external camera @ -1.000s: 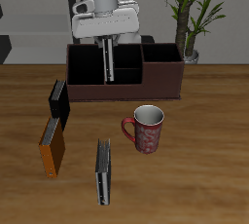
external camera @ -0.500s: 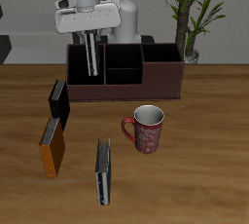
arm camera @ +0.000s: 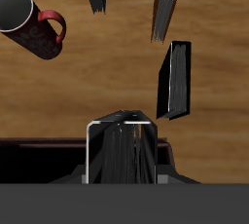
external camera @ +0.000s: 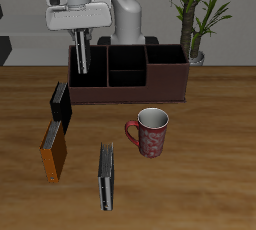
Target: Place the left striped book into the back desk caddy's left compartment
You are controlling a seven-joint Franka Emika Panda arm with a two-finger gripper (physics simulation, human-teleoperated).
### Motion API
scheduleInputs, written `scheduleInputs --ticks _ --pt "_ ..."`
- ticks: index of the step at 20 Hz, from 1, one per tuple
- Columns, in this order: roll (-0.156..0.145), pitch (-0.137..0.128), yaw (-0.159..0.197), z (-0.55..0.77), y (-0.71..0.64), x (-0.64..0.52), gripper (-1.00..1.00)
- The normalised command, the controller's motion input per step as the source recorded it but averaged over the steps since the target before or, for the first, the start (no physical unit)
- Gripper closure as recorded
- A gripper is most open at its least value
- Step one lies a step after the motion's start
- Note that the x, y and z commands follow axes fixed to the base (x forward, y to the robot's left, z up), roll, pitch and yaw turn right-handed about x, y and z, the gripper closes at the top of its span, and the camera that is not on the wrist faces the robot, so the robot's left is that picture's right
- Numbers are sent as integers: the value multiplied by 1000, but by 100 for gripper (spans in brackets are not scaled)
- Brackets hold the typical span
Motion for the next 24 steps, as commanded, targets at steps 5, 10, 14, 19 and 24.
scheduleInputs --ticks 5,10,14,19,24 --pt "-48 -27 -15 -37 -208 -378 100" --pt "-10 -31 22 -69 77 -294 100" --pt "-13 -7 -27 -82 125 -180 100" --pt "-13 17 -37 -134 15 -104 100" --pt "-33 8 -41 -70 -67 -61 100"
